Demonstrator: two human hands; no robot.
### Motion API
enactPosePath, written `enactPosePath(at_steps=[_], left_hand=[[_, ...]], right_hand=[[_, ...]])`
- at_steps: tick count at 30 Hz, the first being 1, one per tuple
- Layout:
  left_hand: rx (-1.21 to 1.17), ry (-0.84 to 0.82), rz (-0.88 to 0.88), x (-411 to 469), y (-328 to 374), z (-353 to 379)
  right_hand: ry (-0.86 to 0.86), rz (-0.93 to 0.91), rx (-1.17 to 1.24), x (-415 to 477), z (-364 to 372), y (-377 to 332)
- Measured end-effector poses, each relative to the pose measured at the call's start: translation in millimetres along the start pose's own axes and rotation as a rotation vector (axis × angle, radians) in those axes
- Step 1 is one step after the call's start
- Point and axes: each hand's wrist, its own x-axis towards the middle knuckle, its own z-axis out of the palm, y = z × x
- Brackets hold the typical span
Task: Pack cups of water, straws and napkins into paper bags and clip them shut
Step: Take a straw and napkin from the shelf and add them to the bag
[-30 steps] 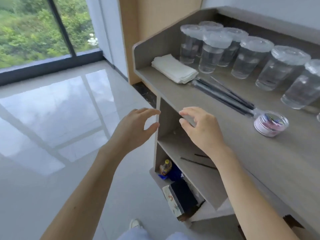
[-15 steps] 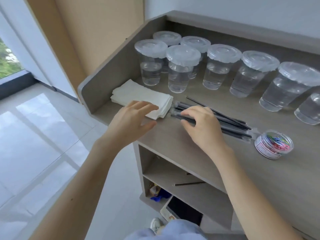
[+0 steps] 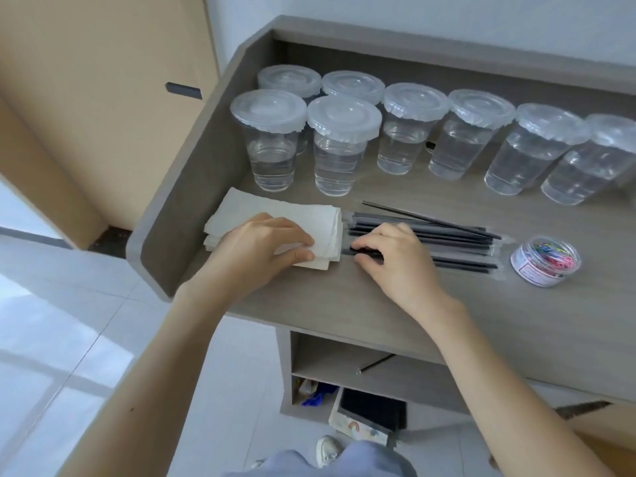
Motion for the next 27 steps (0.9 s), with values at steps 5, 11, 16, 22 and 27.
enactPosePath(at_steps=[5, 11, 16, 22, 27], left_hand=[[-0.015, 0.014, 0.113, 2.9, -14.1, -0.9], [-0.034, 0.001, 0.132, 8.8, -17.3, -0.7], [-0.009, -0.014, 0.225, 14.4, -20.9, -4.8], [-0.003, -0.012, 0.209, 17.6, -19.9, -5.4], [-0.021, 0.026, 0.220, 14.3, -21.1, -4.1]], right_hand=[[0.045, 0.085, -0.017, -8.9, 0.3, -10.7], [0.043, 0.144, -0.056, -20.4, 1.5, -18.3], [0.039, 0.145, -0.088, -19.0, -1.5, -17.5], [0.065, 0.006, -0.055, -17.3, 3.4, -18.2], [0.138, -0.129, -0.055, -14.1, 9.8, -20.6]])
